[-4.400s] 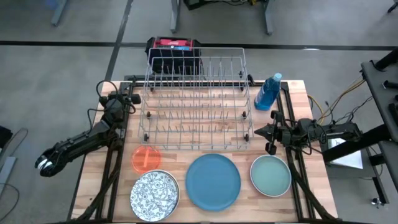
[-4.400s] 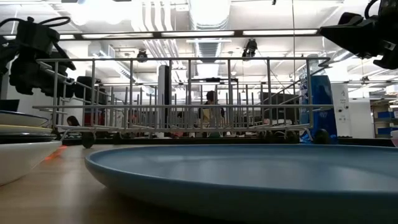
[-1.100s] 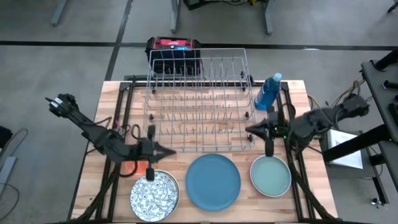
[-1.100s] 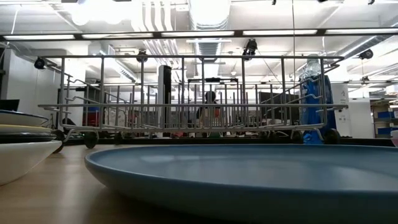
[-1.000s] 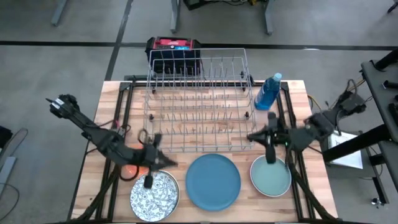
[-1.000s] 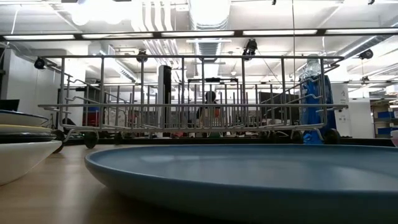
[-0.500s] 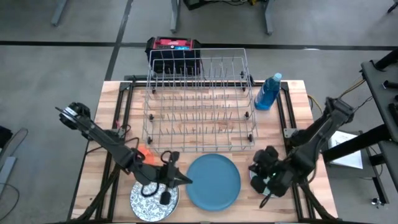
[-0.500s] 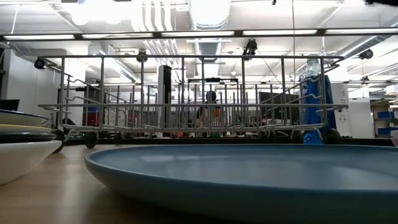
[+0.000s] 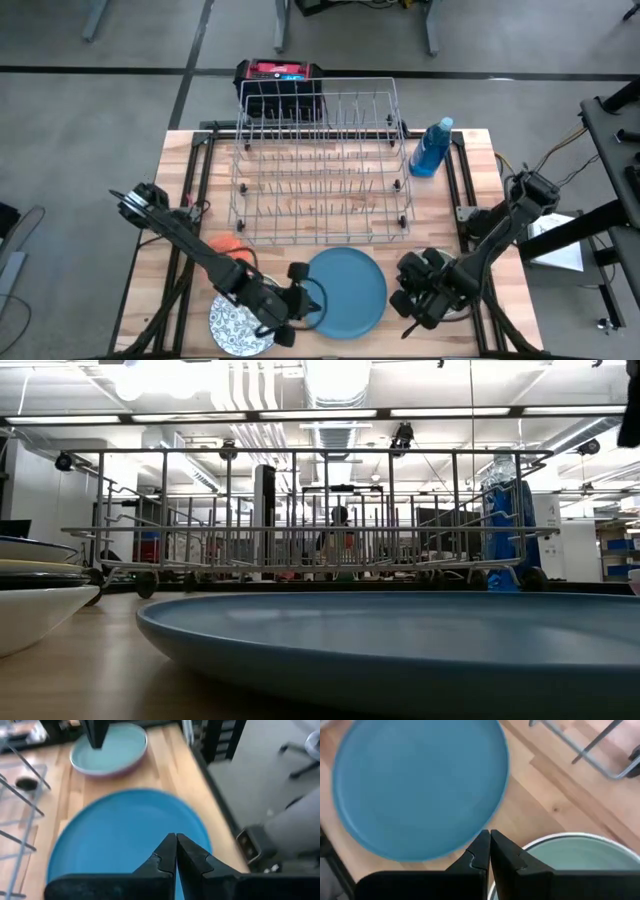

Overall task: Sort dishes
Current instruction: Put the blue plate in the dish rack

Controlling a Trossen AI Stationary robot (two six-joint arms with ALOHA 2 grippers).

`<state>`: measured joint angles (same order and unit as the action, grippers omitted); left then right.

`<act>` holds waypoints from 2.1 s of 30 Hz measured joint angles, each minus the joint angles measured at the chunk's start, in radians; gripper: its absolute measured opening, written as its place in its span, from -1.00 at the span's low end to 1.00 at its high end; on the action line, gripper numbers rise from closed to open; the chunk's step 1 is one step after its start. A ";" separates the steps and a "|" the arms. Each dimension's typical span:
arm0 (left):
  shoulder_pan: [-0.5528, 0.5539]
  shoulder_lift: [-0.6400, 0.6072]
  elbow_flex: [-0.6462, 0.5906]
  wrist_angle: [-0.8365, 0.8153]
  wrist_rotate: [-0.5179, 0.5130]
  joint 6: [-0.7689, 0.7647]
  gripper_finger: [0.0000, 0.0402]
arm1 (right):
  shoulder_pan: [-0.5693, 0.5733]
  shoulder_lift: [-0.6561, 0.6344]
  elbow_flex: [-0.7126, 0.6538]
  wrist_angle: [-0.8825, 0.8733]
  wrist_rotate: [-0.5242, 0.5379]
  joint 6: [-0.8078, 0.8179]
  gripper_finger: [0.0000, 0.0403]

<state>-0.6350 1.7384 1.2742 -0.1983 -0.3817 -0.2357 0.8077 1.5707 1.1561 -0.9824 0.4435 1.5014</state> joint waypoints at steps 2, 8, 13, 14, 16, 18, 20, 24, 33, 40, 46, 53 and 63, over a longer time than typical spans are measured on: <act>0.000 0.042 0.026 -0.037 0.000 0.000 -1.00 | -0.003 0.027 0.000 0.005 -0.007 0.019 -0.93; 0.020 0.158 0.056 -0.050 0.008 0.014 -1.00 | -0.037 0.100 0.000 0.046 -0.032 0.033 -0.73; 0.045 0.217 0.044 -0.048 0.026 -0.014 -1.00 | -0.065 0.132 0.000 0.052 -0.036 0.001 -0.53; 0.048 0.226 0.043 -0.046 0.028 -0.024 -1.00 | -0.070 0.135 0.000 0.053 -0.035 -0.007 -0.49; 0.052 0.242 0.041 -0.046 0.035 -0.034 -1.00 | -0.081 0.142 0.000 0.062 -0.035 -0.019 -0.41; 0.053 0.255 0.041 -0.037 0.047 -0.036 -1.00 | -0.092 0.148 0.000 0.079 -0.034 -0.039 -0.34; 0.053 0.269 0.041 -0.033 0.052 -0.037 -1.00 | -0.104 0.160 0.000 0.101 -0.034 -0.062 -0.27; 0.053 0.287 0.039 -0.029 0.054 -0.050 -1.00 | -0.123 0.182 -0.001 0.123 -0.034 -0.090 -0.15; 0.053 0.336 0.036 -0.011 0.054 -0.066 -1.00 | -0.135 0.249 -0.005 0.127 -0.038 -0.094 0.00; 0.052 0.366 0.034 0.014 0.054 -0.087 -1.00 | -0.140 0.271 -0.042 0.137 -0.054 -0.069 0.00; 0.052 0.395 0.035 0.074 0.049 -0.088 -1.00 | -0.149 0.251 -0.121 0.237 -0.080 -0.063 0.00; 0.051 0.412 0.035 0.103 0.050 -0.085 -1.00 | -0.161 0.243 -0.188 0.447 -0.108 -0.156 0.00; 0.049 0.416 0.033 0.147 0.005 -0.080 -1.00 | -0.167 0.216 -0.187 0.463 -0.129 -0.241 -0.22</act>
<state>-0.5861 2.1541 1.3067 -0.0514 -0.3771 -0.3152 0.6411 1.7866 0.9688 -0.5196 0.3147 1.2603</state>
